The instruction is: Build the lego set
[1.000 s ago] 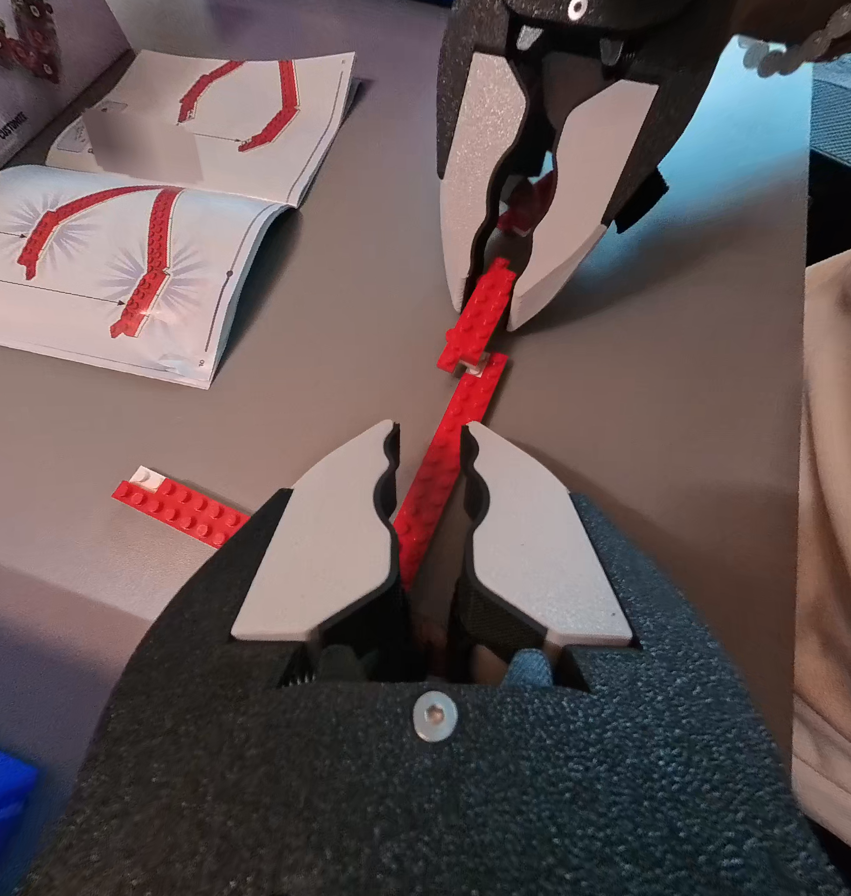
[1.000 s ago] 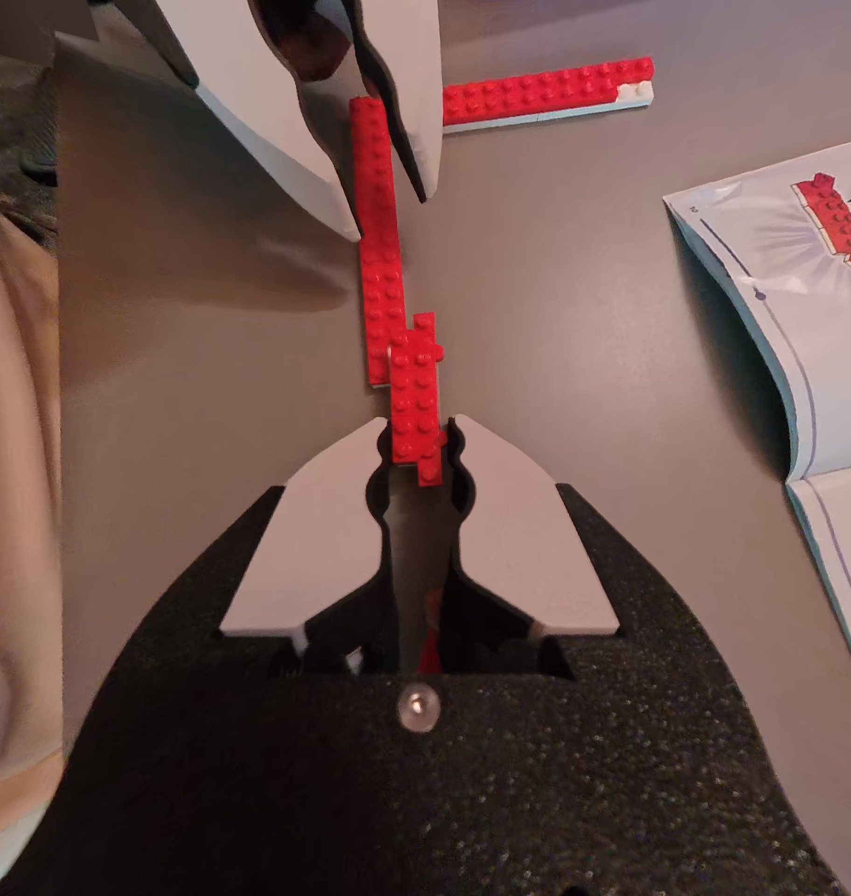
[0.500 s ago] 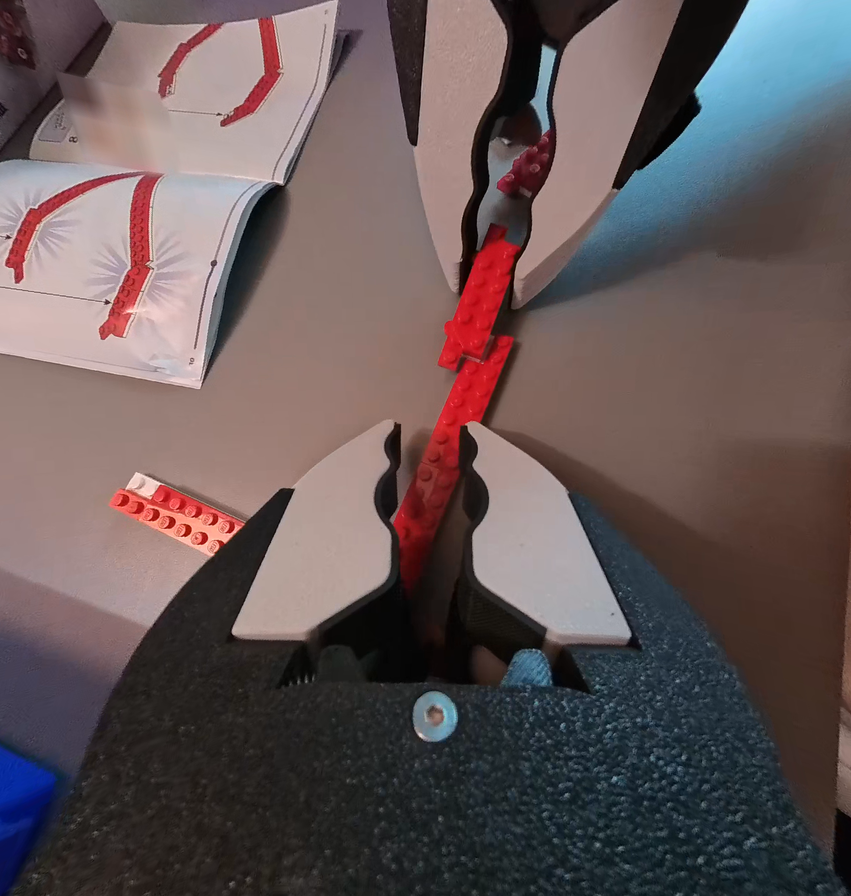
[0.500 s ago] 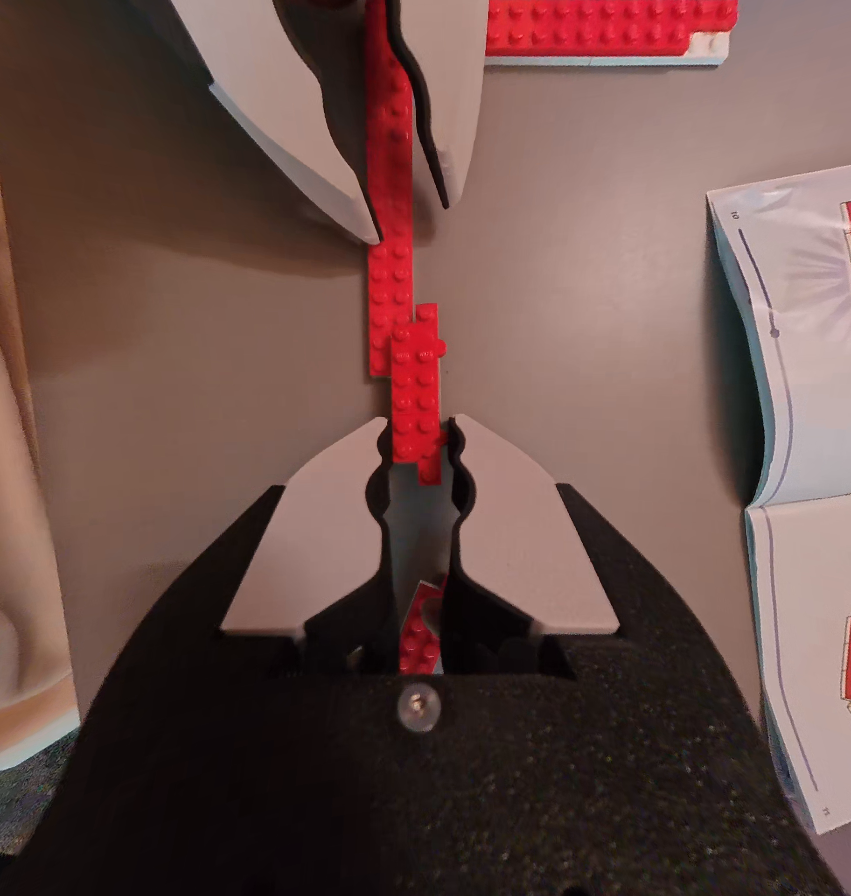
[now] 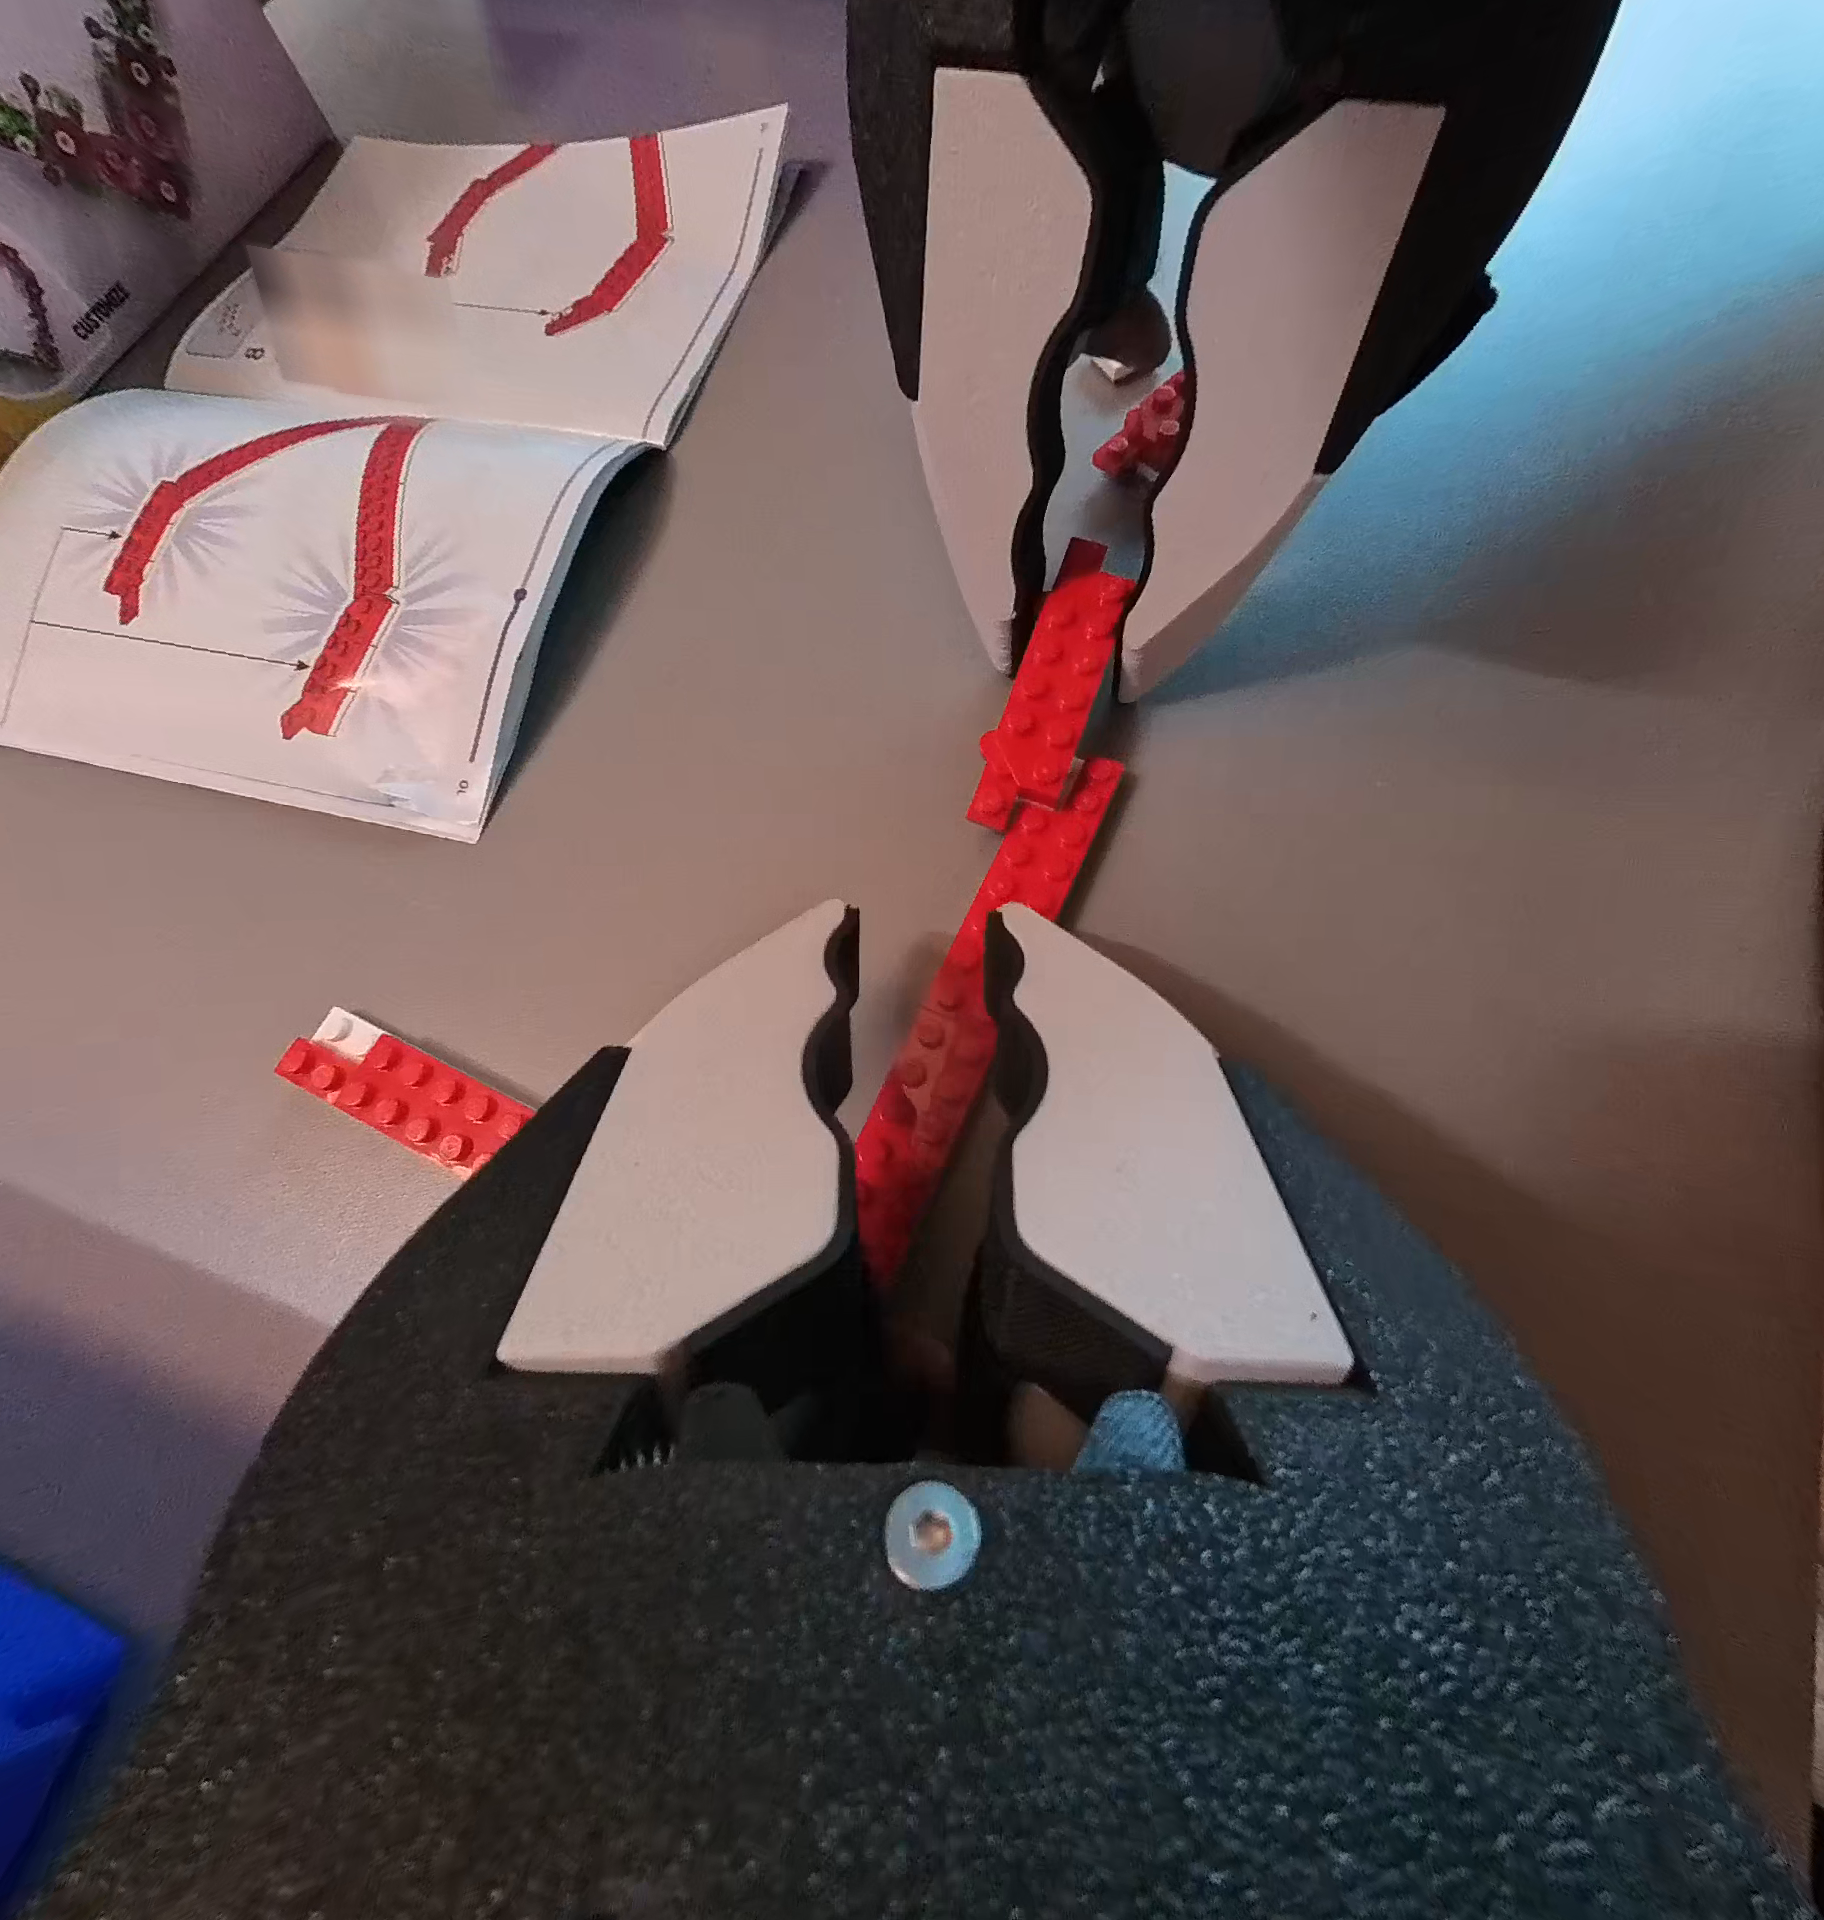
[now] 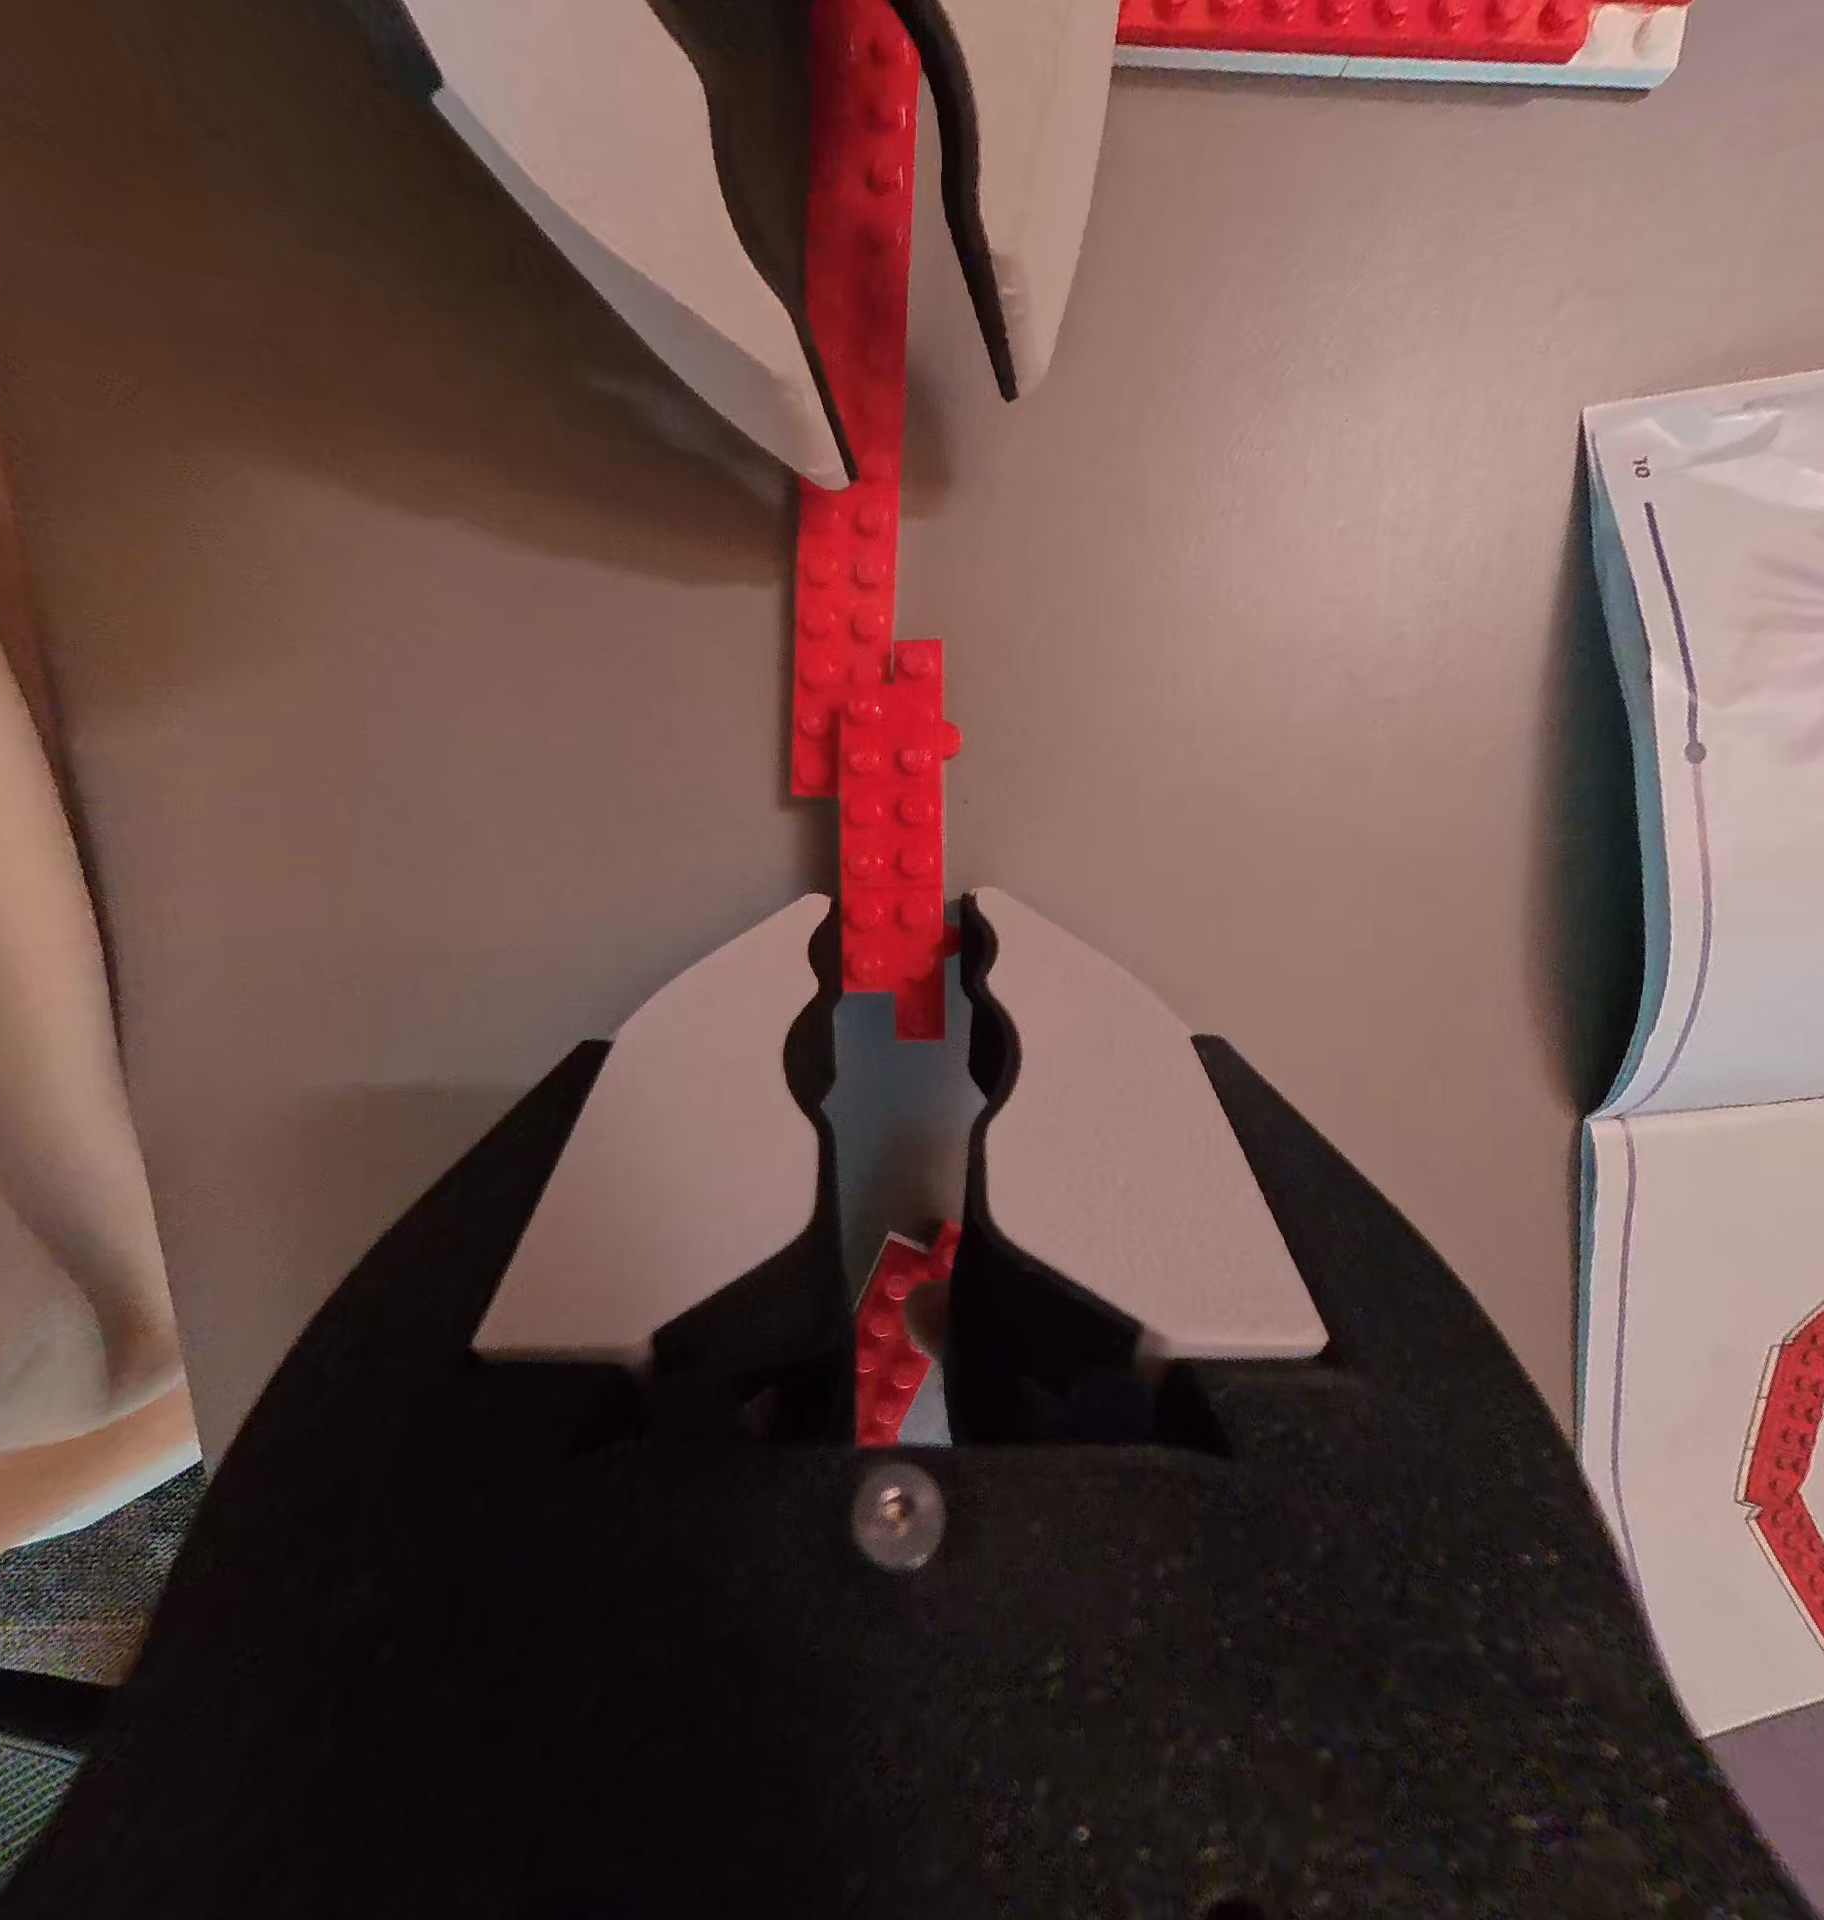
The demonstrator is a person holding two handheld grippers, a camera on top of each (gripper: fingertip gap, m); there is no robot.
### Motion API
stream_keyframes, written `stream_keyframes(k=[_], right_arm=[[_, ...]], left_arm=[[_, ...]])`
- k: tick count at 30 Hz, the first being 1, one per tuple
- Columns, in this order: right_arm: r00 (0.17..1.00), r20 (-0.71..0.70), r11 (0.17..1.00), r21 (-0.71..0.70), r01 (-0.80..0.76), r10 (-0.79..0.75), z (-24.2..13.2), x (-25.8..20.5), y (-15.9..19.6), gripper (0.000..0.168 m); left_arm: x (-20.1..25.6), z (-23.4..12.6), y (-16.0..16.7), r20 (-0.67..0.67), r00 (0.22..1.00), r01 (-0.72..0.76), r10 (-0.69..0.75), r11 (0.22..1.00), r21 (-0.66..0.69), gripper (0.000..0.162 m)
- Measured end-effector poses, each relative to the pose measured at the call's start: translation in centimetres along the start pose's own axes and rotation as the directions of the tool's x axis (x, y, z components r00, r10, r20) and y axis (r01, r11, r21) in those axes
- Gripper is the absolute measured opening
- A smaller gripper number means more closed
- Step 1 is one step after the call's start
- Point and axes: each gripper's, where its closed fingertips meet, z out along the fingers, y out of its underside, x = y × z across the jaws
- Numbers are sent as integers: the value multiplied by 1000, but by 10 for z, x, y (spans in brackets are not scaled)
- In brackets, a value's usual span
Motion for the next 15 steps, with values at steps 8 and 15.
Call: stream_keyframes(k=[8, 15], right_arm=[[1000, -2, 1000, -5, -3, 3, 0, 0, 0, 21], [1000, -6, 1000, 20, -16, 17, 0, 0, 0, 21]], left_arm=[[0, 3, -2, 0, 1000, -7, 7, 1000, 8, 23], [1, 4, -2, 1, 1000, -13, 13, 1000, 4, 23]])
